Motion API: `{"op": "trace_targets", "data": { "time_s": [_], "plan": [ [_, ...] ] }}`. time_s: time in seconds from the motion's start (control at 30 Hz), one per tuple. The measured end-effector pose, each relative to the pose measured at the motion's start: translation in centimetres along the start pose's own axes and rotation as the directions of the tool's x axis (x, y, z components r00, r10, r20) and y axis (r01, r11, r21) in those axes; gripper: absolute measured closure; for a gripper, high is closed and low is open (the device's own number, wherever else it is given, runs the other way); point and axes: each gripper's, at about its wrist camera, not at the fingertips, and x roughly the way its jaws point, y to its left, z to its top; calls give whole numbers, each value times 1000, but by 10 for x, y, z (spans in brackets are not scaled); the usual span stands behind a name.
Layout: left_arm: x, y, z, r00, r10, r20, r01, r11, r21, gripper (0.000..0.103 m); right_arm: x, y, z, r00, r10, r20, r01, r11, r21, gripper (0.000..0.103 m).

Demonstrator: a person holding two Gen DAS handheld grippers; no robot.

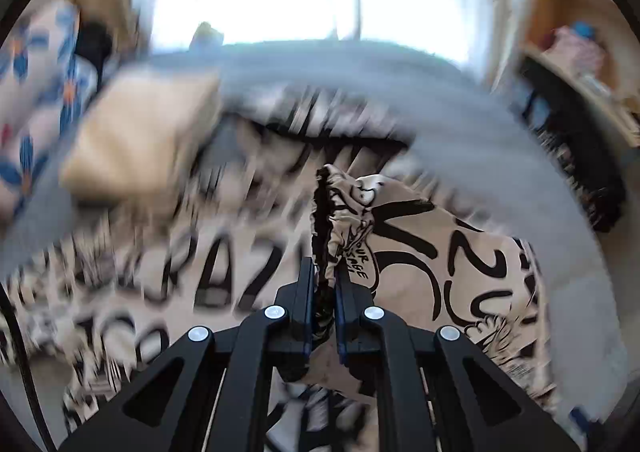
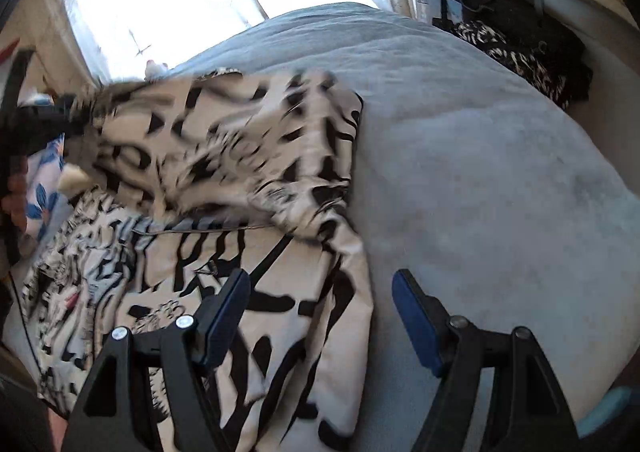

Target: Fold large clothes

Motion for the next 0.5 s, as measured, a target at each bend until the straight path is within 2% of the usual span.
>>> {"op": "trace_targets", "data": {
  "time_s": [0.1,0.17,0.3,0.4,0.43,0.47,0.5],
  "plan": [
    [47,27,-26,990,33,-135,-41,998,-55,96,19,9,13,998,-57,-8,56,994,-96,29],
    [62,37,-40,985,29,-170,-44,996,-83,95,31,15,19,996,-89,-16,85,982,-171,29],
    [68,37,-47,986,16,-164,-30,996,-79,94,50,34,21,989,-144,-34,121,919,-375,29],
    [67,45,-49,987,16,-159,-25,998,-51,94,62,46,15,981,-194,-28,157,862,-483,32],
    [63,44,-49,988,15,-155,-21,999,-42,94,68,48,14,976,-213,-35,167,848,-503,42],
    [61,42,-47,988,15,-151,-21,999,-35,94,74,47,14,971,-234,-45,180,844,-505,66],
    [57,43,-48,989,12,-146,-17,999,-32,94,78,42,16,967,-247,-62,187,855,-484,68]
  ]
}}
